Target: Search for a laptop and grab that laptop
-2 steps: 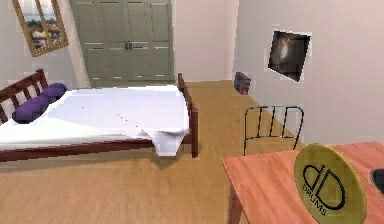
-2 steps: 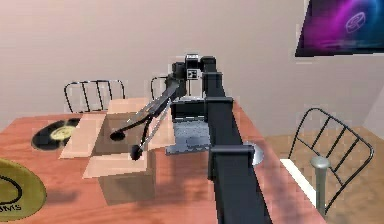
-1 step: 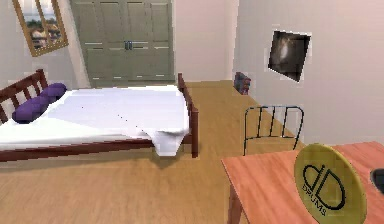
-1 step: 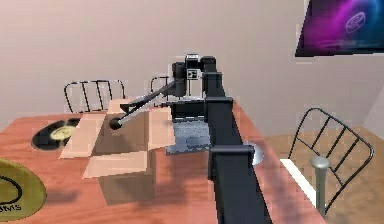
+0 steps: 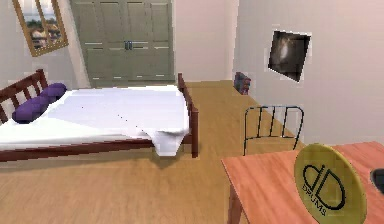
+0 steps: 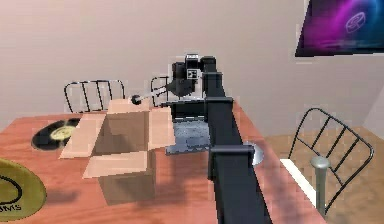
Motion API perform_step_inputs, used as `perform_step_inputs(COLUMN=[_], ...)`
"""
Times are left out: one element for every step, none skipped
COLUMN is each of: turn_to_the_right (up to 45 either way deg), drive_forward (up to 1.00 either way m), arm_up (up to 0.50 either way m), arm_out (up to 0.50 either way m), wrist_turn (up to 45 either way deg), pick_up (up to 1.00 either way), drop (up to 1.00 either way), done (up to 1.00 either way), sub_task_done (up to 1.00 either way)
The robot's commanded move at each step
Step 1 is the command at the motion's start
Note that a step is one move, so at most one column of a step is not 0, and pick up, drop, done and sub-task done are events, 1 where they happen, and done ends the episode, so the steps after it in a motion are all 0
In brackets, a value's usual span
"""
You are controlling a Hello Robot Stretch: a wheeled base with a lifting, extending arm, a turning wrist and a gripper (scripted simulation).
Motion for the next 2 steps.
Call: perform_step_inputs(turn_to_the_right=[0.0,0.0], drive_forward=[0.00,0.00], arm_up=[0.00,-0.30], arm_out=[0.00,0.00], wrist_turn=[15.0,0.0], pick_up=[0.00,0.00], drop=[0.00,0.00], done=[0.00,0.00], sub_task_done=[0.00,0.00])
